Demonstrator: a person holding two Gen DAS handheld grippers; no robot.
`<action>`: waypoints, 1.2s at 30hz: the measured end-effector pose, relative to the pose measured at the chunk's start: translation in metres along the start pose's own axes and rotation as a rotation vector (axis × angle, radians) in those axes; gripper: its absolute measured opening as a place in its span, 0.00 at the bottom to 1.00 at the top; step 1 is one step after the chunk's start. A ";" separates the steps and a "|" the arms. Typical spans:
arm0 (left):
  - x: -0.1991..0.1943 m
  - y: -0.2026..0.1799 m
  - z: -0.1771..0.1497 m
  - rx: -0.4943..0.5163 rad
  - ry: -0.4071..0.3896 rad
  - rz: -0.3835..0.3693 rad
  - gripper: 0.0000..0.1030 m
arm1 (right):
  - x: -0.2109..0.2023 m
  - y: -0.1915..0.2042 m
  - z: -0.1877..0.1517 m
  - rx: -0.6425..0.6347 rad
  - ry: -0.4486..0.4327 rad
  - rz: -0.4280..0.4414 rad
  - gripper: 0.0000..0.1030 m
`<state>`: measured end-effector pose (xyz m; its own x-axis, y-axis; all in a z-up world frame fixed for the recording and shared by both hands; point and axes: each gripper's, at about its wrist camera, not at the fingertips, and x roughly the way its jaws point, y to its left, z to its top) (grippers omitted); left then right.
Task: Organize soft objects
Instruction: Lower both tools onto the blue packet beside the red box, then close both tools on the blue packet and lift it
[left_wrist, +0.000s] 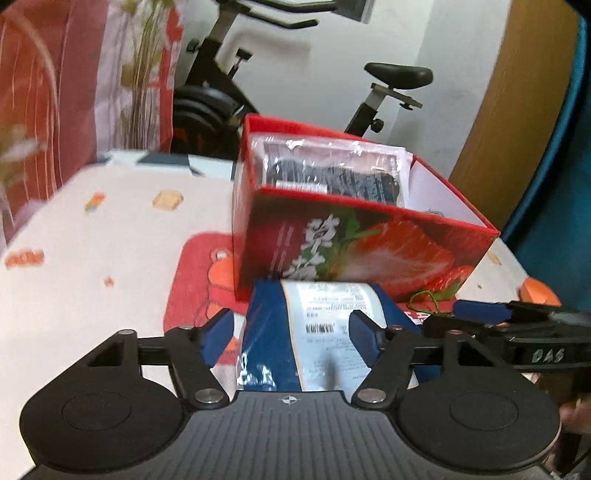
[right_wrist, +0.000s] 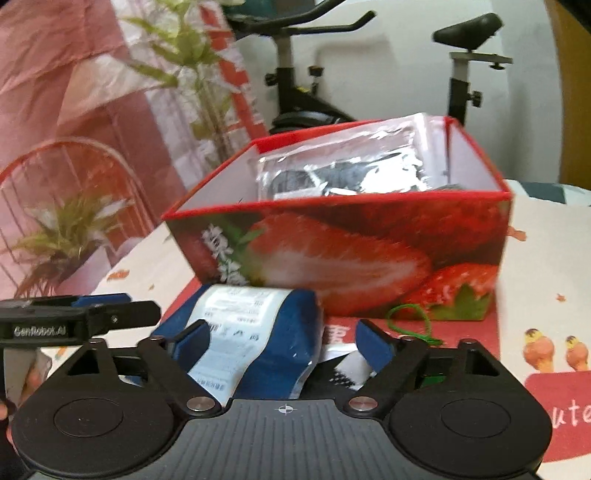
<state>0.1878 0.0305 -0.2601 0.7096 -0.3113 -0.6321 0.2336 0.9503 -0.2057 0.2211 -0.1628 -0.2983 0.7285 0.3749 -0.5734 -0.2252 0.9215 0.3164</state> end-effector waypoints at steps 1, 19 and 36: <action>0.003 0.003 -0.002 -0.018 0.009 -0.010 0.65 | 0.003 0.003 -0.001 -0.014 0.007 -0.002 0.70; 0.038 0.036 -0.023 -0.163 0.103 -0.059 0.56 | 0.046 0.007 -0.011 -0.065 0.100 0.011 0.53; 0.011 0.019 -0.017 -0.087 0.038 -0.074 0.30 | 0.017 0.027 -0.013 -0.240 0.039 -0.013 0.30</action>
<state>0.1887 0.0448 -0.2838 0.6667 -0.3816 -0.6402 0.2247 0.9219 -0.3155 0.2191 -0.1305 -0.3097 0.7076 0.3623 -0.6067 -0.3669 0.9221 0.1227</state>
